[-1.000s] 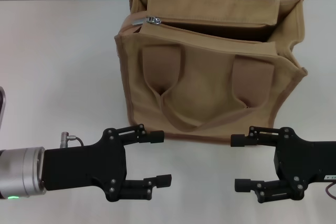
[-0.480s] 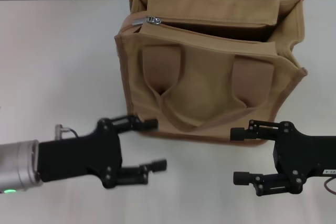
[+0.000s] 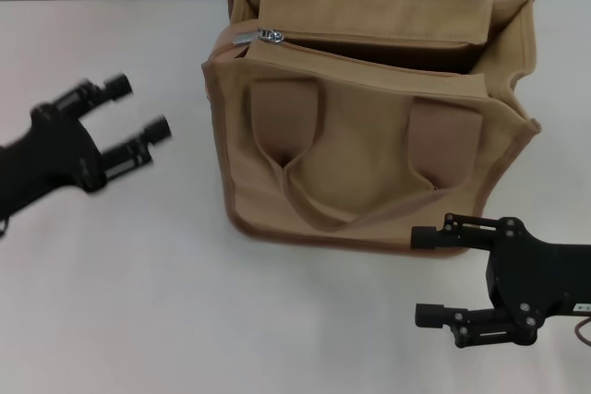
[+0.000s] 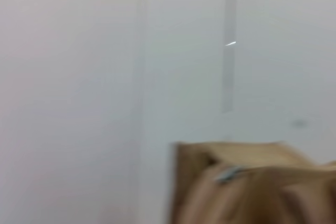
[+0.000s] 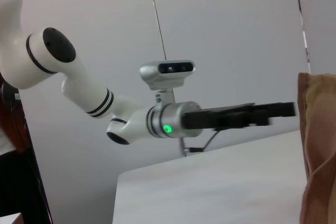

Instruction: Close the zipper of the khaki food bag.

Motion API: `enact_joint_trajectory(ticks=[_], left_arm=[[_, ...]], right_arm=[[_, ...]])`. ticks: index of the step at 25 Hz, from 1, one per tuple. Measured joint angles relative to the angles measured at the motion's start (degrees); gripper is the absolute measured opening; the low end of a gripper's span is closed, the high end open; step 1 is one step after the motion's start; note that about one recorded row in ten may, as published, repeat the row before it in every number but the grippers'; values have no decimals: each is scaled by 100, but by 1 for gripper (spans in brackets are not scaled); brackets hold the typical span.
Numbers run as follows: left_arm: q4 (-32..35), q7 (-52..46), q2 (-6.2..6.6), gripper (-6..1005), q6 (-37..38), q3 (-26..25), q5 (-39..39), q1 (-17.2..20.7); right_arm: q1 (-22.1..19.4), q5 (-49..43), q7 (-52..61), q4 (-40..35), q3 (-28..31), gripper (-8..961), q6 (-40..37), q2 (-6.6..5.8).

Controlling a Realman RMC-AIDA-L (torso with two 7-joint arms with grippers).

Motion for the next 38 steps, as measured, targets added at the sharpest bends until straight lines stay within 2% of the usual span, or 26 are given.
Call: enact_joint_trajectory(ticks=[1, 4, 6, 10, 13, 20, 26, 33, 36, 38], left_arm=[[2, 23, 1, 752, -412, -109, 0, -147], [17, 34, -33, 748, -770, -133, -2, -326], [43, 120, -150, 746, -1208, -157, -92, -559], [55, 229, -227, 741, -1382, -78, -124, -759], [65, 273, -272, 737, -1429, 303, -102, -914], [15, 489, -313, 728, -1672, 303, -255, -1021], [-8, 472, -311, 507, -1578, 294, -882, -851], [24, 468, -288, 220, -1124, 327, -944, -721], [31, 466, -287, 86, -1156, 328, -946, -691], [21, 402, -284, 68, -1222, 284, -946, -665]], right_arm=[[-9, 0, -11, 1, 1, 808, -5, 1], [-25, 0, -14, 8, 1, 808, -10, 1], [-69, 0, -16, 16, 8, 808, -14, 1], [-92, 0, -17, 18, 47, 807, -31, 1], [-133, 0, -18, 18, 134, 806, -91, 1], [-157, 0, -18, 18, 149, 806, -96, 7], [-158, 0, -18, 17, 158, 806, -96, 10], [-128, -1, -18, 17, 159, 806, -95, 14], [-112, -1, -18, 17, 160, 806, -105, 18], [-107, 0, -20, 17, 159, 806, -139, 18]])
